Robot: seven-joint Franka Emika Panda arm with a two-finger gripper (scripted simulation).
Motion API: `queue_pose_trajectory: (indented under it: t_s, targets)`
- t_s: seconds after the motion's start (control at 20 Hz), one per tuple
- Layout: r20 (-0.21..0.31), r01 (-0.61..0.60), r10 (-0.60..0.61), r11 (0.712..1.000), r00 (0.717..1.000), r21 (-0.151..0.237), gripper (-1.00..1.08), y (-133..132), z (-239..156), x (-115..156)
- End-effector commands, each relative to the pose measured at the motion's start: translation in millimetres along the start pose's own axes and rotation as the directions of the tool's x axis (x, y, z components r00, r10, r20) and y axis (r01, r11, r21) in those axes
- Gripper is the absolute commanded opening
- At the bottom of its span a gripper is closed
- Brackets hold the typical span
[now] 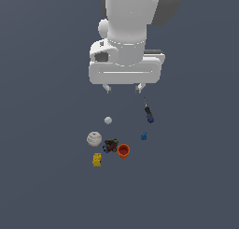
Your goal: Pick up a designated object from a clutter of objects.
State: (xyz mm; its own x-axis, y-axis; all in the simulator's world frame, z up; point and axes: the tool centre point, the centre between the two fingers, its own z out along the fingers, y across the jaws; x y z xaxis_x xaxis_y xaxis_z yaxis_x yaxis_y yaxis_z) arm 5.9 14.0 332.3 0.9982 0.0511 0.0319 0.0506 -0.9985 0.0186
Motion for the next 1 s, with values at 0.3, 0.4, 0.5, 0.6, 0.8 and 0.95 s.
queue_pose_trajectory:
  t_s: [0.3, 0.4, 0.5, 0.6, 0.8, 0.95]
  targets:
    - [0.016, 0.001, -0.001, 1.0, 1.0, 0.005, 1.0, -9.9, 3.3, -1.0]
    - [0.023, 0.004, -0.004, 1.0, 1.0, 0.007, 1.0, -14.2, 4.0, -1.4]
    - [0.026, 0.007, -0.007, 1.0, 1.0, 0.007, 1.0, -16.1, 3.7, -1.7]
    - [0.025, 0.008, -0.008, 1.0, 1.0, 0.007, 1.0, -15.9, 3.3, -1.7]
    - [0.025, -0.008, 0.008, 1.0, 1.0, 0.01, 1.0, -14.6, 8.3, -1.6]
    - [0.027, -0.038, 0.038, 0.999, 0.999, 0.016, 1.0, -13.3, 17.6, -1.9]
